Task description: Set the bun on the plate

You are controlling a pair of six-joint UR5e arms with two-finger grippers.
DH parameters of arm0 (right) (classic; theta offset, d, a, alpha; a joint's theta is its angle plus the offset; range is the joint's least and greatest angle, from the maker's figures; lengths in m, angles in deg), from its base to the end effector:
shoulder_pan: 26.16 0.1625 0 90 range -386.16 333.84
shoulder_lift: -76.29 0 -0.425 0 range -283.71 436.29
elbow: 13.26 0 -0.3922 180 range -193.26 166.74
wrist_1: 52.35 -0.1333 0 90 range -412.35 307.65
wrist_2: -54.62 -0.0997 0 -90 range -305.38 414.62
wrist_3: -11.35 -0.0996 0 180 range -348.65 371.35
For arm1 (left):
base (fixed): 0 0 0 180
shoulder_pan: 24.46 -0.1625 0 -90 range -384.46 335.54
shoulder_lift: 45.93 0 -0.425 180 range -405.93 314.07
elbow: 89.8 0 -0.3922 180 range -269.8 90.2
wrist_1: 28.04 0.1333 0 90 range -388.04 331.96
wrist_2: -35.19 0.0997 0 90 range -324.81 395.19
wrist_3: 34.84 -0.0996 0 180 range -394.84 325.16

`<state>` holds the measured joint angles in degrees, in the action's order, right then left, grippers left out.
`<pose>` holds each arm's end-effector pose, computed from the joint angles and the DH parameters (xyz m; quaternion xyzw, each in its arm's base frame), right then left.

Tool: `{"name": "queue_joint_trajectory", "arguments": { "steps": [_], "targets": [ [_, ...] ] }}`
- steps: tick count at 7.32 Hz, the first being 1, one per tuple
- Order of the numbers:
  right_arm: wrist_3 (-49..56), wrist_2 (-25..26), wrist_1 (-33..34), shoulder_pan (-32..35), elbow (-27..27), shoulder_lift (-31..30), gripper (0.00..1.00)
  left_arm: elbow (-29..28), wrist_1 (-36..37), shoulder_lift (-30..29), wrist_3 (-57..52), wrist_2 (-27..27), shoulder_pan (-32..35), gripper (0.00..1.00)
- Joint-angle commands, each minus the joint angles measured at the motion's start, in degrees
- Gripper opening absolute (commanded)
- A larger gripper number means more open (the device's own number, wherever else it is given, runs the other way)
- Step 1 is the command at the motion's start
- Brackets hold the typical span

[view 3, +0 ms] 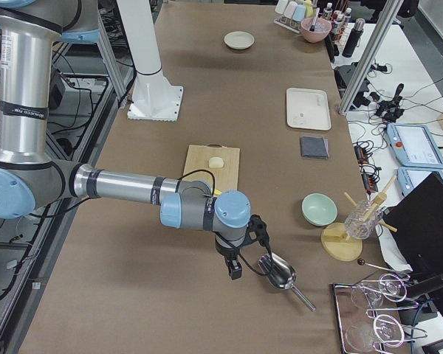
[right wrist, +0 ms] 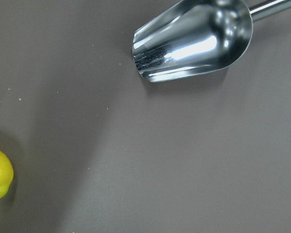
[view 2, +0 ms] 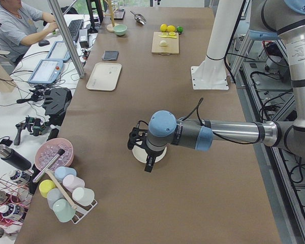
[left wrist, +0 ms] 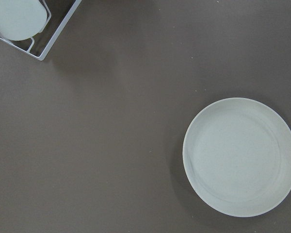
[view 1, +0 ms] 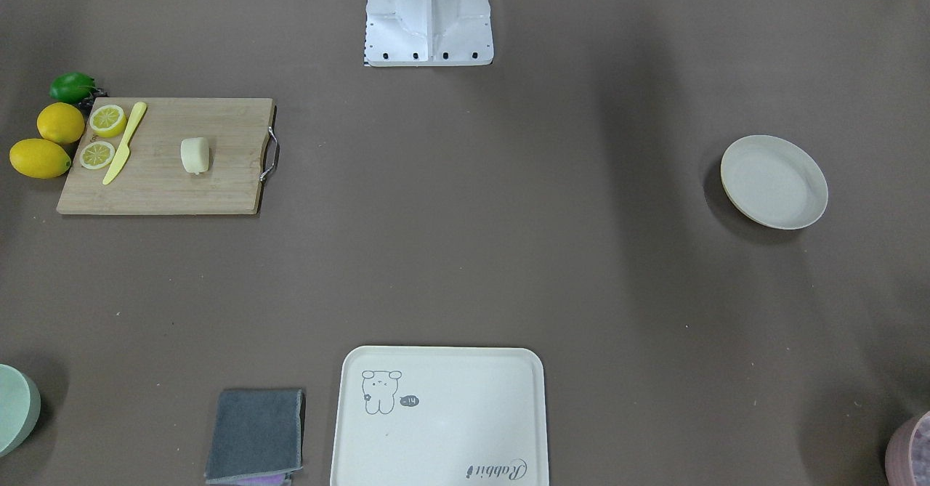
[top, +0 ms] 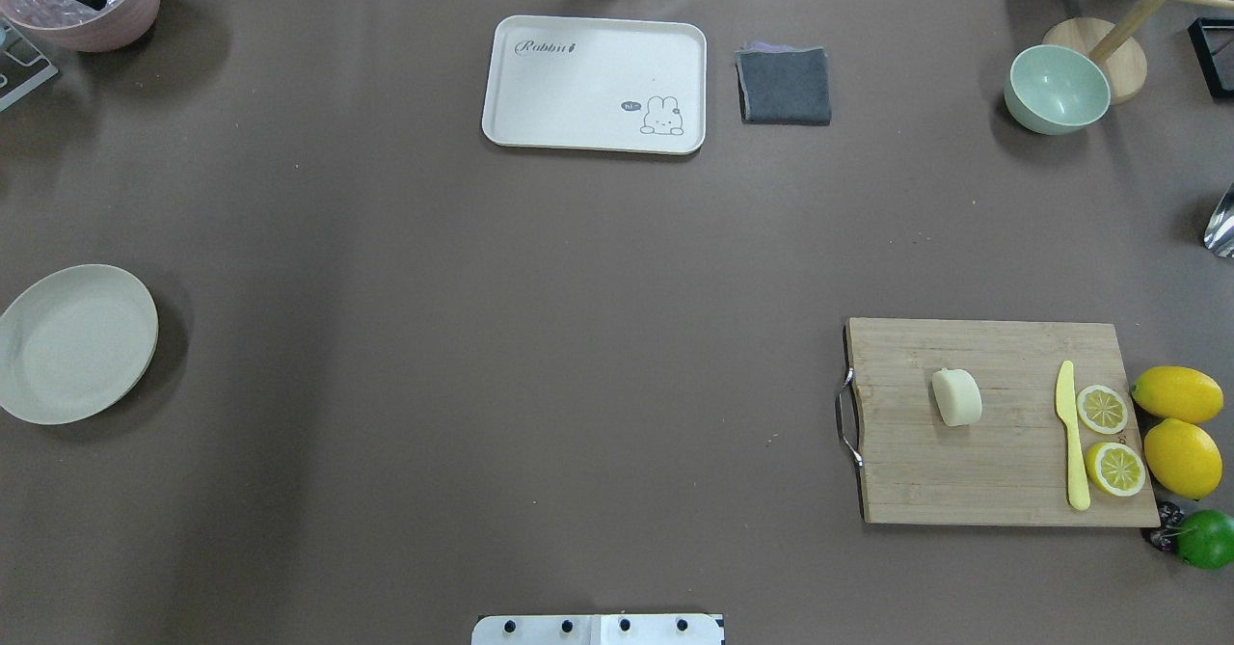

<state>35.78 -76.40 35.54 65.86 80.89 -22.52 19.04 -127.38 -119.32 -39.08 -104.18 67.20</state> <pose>0.0828 -0.4194 0.6939 0.0598 -0.3458 -0.1743 0.9200 -0.0687 -0.3793 0.5980 0.1128 0.4102 0.0624 0.9028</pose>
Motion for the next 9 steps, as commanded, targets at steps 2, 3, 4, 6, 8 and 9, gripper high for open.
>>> {"name": "queue_joint_trajectory", "arguments": {
  "steps": [2, 3, 4, 6, 8, 9],
  "targets": [
    [0.00, -0.03, 0.09, -0.18, -0.11, -0.15, 1.00, -0.12, -2.24, 0.44, -0.07, 0.15, -0.95, 0.98],
    [0.00, -0.03, 0.09, -0.26, -0.11, -0.16, 1.00, -0.73, -3.13, 0.53, 0.28, 0.15, -1.12, 0.98],
    [0.00, -0.03, 0.09, -0.35, -0.28, -0.16, 1.00, -1.34, -3.66, 0.45, 0.98, -0.55, -1.91, 0.98],
    [0.00, -0.03, 0.09, -0.44, -0.28, -0.16, 1.00, -3.35, -3.92, -0.08, 1.43, -0.56, -3.23, 0.97],
    [0.00, -0.03, 0.09, -0.53, -0.28, -0.16, 1.00, -6.35, -3.92, -4.37, 10.51, -0.56, -7.78, 0.97],
    [0.00, -0.03, 0.09, -0.53, -0.19, -0.16, 1.00, -6.88, -5.67, -4.82, 11.44, -0.38, -10.24, 0.94]
  ]
}}
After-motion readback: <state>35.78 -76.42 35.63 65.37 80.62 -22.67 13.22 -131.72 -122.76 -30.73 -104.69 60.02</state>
